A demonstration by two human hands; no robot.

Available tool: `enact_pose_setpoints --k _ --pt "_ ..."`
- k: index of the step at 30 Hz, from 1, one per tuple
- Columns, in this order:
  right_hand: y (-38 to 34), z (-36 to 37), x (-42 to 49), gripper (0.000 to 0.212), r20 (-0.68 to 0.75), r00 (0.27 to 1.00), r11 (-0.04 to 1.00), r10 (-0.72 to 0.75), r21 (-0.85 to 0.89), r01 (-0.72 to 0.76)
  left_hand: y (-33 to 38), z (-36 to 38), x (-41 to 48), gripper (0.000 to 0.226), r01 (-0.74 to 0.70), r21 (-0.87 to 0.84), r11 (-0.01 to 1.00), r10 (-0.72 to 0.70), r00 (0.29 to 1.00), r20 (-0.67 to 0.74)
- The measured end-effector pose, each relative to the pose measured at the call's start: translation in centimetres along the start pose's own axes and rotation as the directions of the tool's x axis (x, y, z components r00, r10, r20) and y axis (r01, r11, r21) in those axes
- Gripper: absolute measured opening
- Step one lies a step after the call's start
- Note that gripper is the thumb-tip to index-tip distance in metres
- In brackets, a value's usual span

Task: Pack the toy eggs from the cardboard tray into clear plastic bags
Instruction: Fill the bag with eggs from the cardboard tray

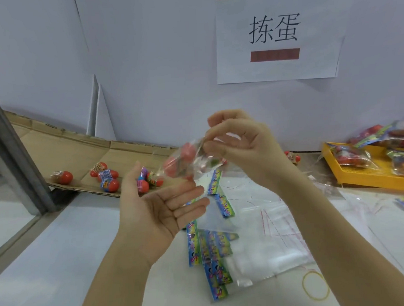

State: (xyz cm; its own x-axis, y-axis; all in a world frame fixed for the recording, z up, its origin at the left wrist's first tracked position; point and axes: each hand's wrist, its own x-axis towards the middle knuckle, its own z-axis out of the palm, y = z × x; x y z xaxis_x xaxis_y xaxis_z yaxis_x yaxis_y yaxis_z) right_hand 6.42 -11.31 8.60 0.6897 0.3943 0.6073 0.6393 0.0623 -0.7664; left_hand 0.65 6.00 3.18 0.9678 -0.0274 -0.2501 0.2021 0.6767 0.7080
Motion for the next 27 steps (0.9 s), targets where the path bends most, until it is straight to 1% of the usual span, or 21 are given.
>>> enact_pose_setpoints --k 1,2,4,5,6,7,8,9,10,11,12,13,14,15,16,18,19,24,26,27 --pt "-0.1 0.1 -0.1 0.029 0.070 0.997 0.998 0.016 -0.055 -0.012 -0.1 0.1 0.0 0.084 0.028 -0.007 1.000 -0.027 0.999 0.016" --pt "-0.2 0.0 0.0 0.028 0.135 0.990 0.991 0.043 -0.130 -0.026 -0.1 0.2 0.0 0.082 0.030 -0.015 0.999 -0.030 1.000 0.002" --pt "-0.4 -0.7 0.0 0.027 0.237 0.965 0.956 0.116 -0.289 -0.044 -0.2 0.3 0.3 0.064 -0.016 -0.020 1.000 0.015 0.998 -0.056" --pt "-0.4 -1.1 -0.1 0.029 0.271 0.950 0.938 0.157 -0.341 -0.058 -0.3 0.2 0.5 0.054 -0.054 -0.027 0.998 0.052 0.996 -0.072" --pt "-0.4 -1.4 -0.2 0.033 0.275 0.943 0.925 0.187 -0.371 -0.076 -0.3 0.1 0.6 0.045 -0.098 -0.038 0.994 0.095 0.993 -0.076" --pt "-0.4 -1.5 -0.3 0.037 0.242 0.951 0.925 0.193 -0.368 -0.094 -0.4 -0.1 0.8 0.038 -0.141 -0.047 0.989 0.137 0.988 -0.074" --pt "-0.2 -1.5 -0.3 0.041 0.171 0.967 0.942 0.186 -0.312 -0.126 -0.5 -0.4 1.0 0.033 -0.184 -0.049 0.982 0.180 0.981 -0.069" --pt "0.1 -1.4 -0.3 0.044 0.068 0.977 0.961 0.200 -0.210 -0.182 -0.6 -0.5 1.2 0.032 -0.220 -0.037 0.975 0.218 0.974 -0.062" --pt "0.4 -1.1 -0.2 0.045 -0.034 0.963 0.960 0.267 -0.081 -0.269 -0.6 -0.7 1.3 0.033 -0.252 -0.018 0.967 0.251 0.967 -0.051" --pt "0.8 -0.9 -0.1 0.050 -0.086 0.923 0.927 0.375 0.036 -0.373 -0.7 -0.7 1.4 0.035 -0.280 -0.001 0.960 0.279 0.959 -0.043" --pt "1.3 -0.8 -0.1 0.061 -0.067 0.876 0.877 0.478 0.091 -0.472 -0.8 -0.8 1.5 0.037 -0.303 0.009 0.953 0.303 0.952 -0.042" --pt "1.6 -0.6 -0.1 0.066 0.007 0.832 0.830 0.555 0.060 -0.554 -0.8 -0.8 1.6 0.037 -0.323 0.014 0.946 0.323 0.946 -0.037" --pt "1.9 -0.5 -0.2 0.061 0.094 0.796 0.800 0.598 -0.005 -0.600 -0.9 -0.8 1.6 0.037 -0.340 0.021 0.940 0.340 0.940 -0.029" --pt "2.1 -0.2 -0.4 0.049 0.156 0.773 0.786 0.615 -0.038 -0.617 -1.0 -0.7 1.6 0.038 -0.358 0.029 0.933 0.358 0.933 -0.016" --pt "2.3 0.1 -0.5 0.037 0.177 0.772 0.786 0.611 -0.013 -0.619 -1.1 -0.7 1.7 0.038 -0.383 0.048 0.923 0.383 0.924 -0.004" --pt "2.6 0.3 -0.5 0.020 0.149 0.786 0.781 0.601 0.101 -0.616 -1.2 -0.7 1.8 0.041 -0.434 0.114 0.894 0.436 0.900 0.010" --pt "2.7 0.4 -0.5 0.017 0.139 0.793 0.784 0.594 0.120 -0.608 -1.2 -0.7 1.8 0.042 -0.456 0.142 0.878 0.460 0.888 0.009" --pt "3.0 0.1 -0.4 0.016 0.143 0.808 0.803 0.571 0.107 -0.586 -1.5 -0.7 1.9 0.046 -0.530 0.215 0.820 0.546 0.837 -0.018" --pt "3.0 -0.1 -0.4 0.016 0.147 0.812 0.803 0.565 0.127 -0.582 -1.4 -0.8 1.9 0.041 -0.551 0.243 0.798 0.576 0.816 -0.041" --pt "3.1 -0.2 -0.4 0.016 0.146 0.813 0.799 0.564 0.153 -0.582 -1.3 -0.7 1.8 0.033 -0.558 0.239 0.795 0.583 0.812 -0.041"
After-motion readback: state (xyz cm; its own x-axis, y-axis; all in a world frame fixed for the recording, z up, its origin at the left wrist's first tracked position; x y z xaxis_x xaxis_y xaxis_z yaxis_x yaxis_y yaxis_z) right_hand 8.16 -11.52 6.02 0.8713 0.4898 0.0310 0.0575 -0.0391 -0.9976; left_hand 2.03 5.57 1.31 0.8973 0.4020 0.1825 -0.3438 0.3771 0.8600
